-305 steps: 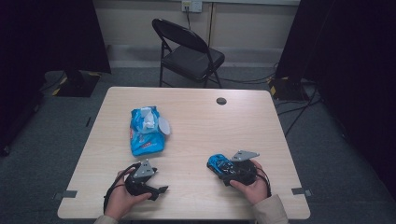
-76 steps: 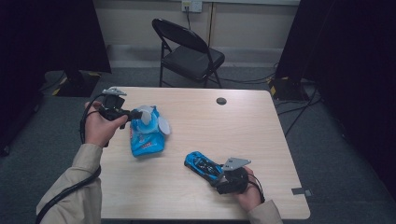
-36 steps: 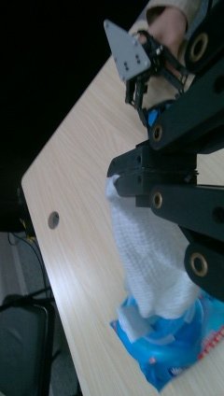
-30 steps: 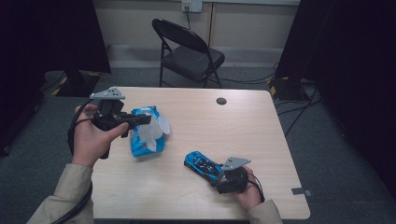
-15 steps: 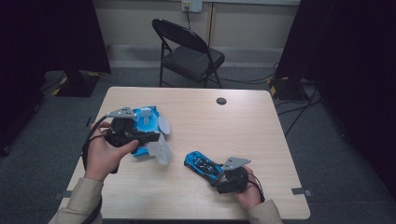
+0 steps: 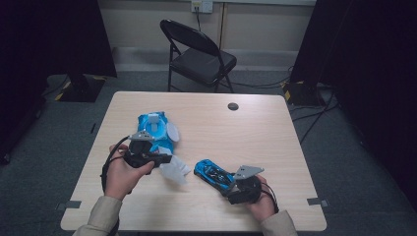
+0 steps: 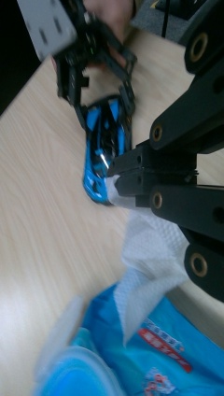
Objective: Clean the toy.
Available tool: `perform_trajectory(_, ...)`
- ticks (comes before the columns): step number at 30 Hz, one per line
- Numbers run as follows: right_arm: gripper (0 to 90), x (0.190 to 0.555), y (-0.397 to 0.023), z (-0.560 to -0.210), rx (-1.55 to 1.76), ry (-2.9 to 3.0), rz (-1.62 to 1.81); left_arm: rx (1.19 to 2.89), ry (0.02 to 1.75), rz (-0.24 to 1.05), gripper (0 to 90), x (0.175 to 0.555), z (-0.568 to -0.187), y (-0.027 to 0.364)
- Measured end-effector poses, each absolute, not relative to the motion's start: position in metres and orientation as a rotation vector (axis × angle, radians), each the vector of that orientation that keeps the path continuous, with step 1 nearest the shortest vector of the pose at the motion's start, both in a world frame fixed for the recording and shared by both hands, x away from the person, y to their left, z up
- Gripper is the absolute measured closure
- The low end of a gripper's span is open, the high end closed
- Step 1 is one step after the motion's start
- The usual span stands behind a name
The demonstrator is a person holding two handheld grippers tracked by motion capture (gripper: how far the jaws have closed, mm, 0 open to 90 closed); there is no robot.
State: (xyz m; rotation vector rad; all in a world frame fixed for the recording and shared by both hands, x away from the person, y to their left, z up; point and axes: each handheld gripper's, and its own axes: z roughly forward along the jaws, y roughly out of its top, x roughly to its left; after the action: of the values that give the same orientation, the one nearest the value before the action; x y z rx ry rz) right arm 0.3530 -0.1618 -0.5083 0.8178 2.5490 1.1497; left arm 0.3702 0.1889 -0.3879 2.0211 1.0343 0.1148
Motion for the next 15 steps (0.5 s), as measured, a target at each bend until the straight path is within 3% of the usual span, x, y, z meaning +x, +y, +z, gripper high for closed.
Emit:
perform_trajectory(5, 24.0, 0.353, -0.162, -0.508, 0.818, 2.549, 1.15, 2.02, 1.113, 0.115, 89.5, 0.382, -0.419, 0.196)
perform_trajectory(11, 24.0, 0.353, -0.162, -0.508, 0.818, 2.549, 1.15, 2.048, 1.135, 0.207, 74.5, 0.389, -0.45, 0.194)
perform_trajectory(13, 24.0, 0.353, -0.162, -0.508, 0.818, 2.549, 1.15, 2.067, 1.115, 0.258, 62.7, 0.39, -0.456, 0.192)
perform_trajectory(15, 24.0, 0.353, -0.162, -0.508, 0.817, 2.549, 1.15, 2.092, 1.078, 0.268, 57.5, 0.39, -0.461, 0.189)
